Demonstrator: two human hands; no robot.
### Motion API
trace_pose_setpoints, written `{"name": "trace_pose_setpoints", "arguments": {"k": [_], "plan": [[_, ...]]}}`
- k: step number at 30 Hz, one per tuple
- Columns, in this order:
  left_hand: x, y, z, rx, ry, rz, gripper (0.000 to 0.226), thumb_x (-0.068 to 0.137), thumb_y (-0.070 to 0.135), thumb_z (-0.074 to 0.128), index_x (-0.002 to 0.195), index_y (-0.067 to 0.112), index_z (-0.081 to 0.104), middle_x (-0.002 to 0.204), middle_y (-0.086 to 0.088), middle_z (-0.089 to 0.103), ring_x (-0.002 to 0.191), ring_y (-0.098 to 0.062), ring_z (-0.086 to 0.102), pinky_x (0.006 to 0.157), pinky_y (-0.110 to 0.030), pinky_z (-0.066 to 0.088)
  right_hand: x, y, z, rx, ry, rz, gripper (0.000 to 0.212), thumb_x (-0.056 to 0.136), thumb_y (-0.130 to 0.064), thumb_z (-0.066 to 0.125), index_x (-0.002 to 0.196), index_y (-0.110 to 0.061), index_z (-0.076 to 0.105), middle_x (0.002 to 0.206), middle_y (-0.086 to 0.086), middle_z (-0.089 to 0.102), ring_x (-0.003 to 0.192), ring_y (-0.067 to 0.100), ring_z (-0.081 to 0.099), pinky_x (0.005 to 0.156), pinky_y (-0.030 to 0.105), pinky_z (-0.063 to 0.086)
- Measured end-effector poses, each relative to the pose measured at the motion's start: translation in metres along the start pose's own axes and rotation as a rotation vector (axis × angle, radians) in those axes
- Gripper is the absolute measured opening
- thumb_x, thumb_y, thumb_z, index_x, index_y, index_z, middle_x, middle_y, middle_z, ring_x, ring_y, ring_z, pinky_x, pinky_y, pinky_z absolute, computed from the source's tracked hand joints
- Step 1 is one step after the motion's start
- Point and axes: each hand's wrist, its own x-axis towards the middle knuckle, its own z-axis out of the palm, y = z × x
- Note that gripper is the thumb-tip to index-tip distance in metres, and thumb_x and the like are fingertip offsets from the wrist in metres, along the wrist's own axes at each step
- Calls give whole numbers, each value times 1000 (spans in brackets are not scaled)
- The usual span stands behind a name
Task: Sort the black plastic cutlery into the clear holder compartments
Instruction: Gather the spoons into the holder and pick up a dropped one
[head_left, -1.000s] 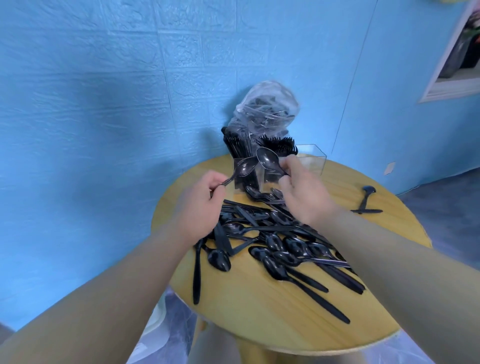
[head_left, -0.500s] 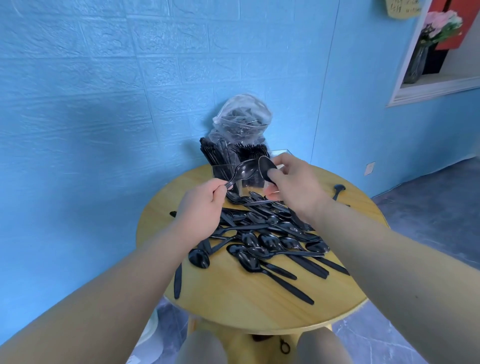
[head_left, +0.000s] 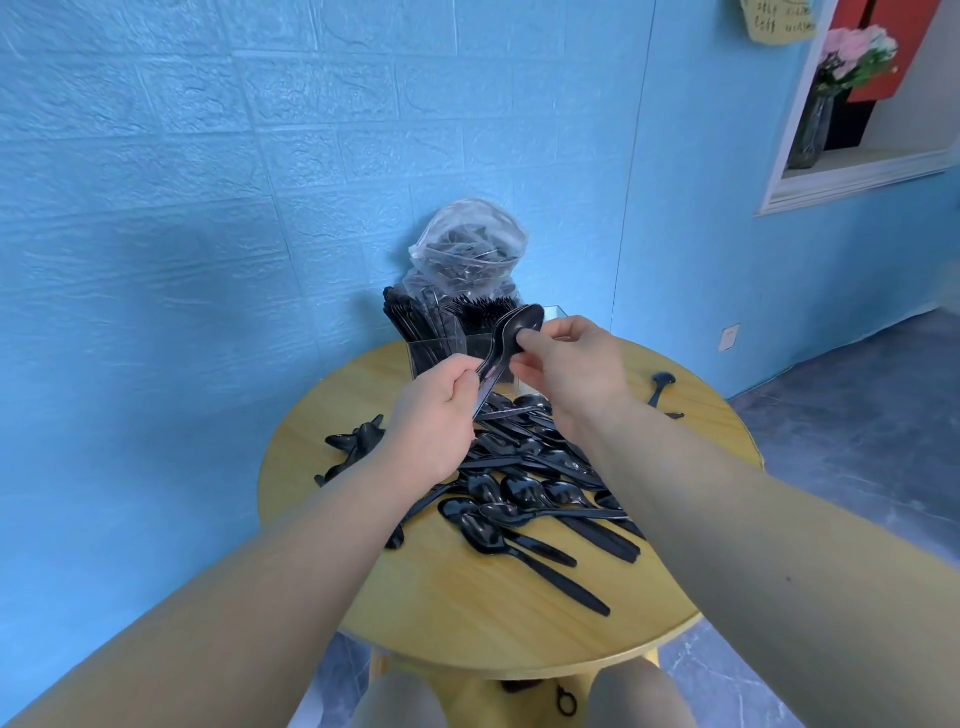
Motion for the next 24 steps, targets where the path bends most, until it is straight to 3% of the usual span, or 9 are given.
{"name": "trace_pose_setpoints", "arguments": {"k": [3,6,10,13,17,19,21,24], "plan": [[-1,2,2,-13,-12,61,30,102,30,32,91,17,57,68,-1,48,58,-16,41,60,-42,40,0,1,0,-33,-1,-32,19,88,-2,63,79,-10,48,72,5,57,55,12,61,61,23,57],[-3,4,1,131,-45,149,28,101,29,37,75,30,48,64,7,50,55,-8,43,56,-26,36,-2,1,-3,-130,-6,-87,16,87,-1,61,92,-10,48,78,5,58,55,13,62,57,22,55],[3,1,-2,219,-98,130,20,102,24,34,91,28,51,75,6,58,60,-9,55,57,-20,45,0,2,-9,-333,-56,-211,17,89,-1,56,100,-13,60,77,5,67,55,11,61,60,26,55],[9,-3,-1,261,-92,117,23,103,24,29,104,22,52,76,3,56,63,-16,50,64,-38,47,4,3,-11,-401,-81,-248,22,95,-8,47,106,-15,65,77,1,68,57,3,61,64,22,55],[15,-2,6,265,-111,179,23,103,25,28,105,24,51,74,2,53,64,-17,47,66,-40,45,11,4,-17,-359,-45,-226,21,96,-10,47,106,-13,66,73,-2,68,54,0,60,70,26,57],[22,-1,9,299,-123,209,23,102,27,32,109,28,53,85,0,60,77,-18,55,75,-43,49,18,1,-24,-408,-12,-253,20,96,-11,49,100,-11,69,70,-3,67,55,2,60,71,26,58],[35,-2,9,365,-69,238,31,100,27,41,128,27,54,104,4,59,96,-14,55,88,-36,47,30,-8,-33,-476,43,-352,20,94,-11,51,89,-20,69,67,-5,66,63,11,64,74,32,58],[58,-7,4,480,57,268,41,98,23,47,139,24,46,126,4,52,118,-14,44,98,-25,33,58,-27,-46,-499,172,-522,23,92,-13,52,87,-29,68,69,-4,67,77,24,67,81,44,55]]}}
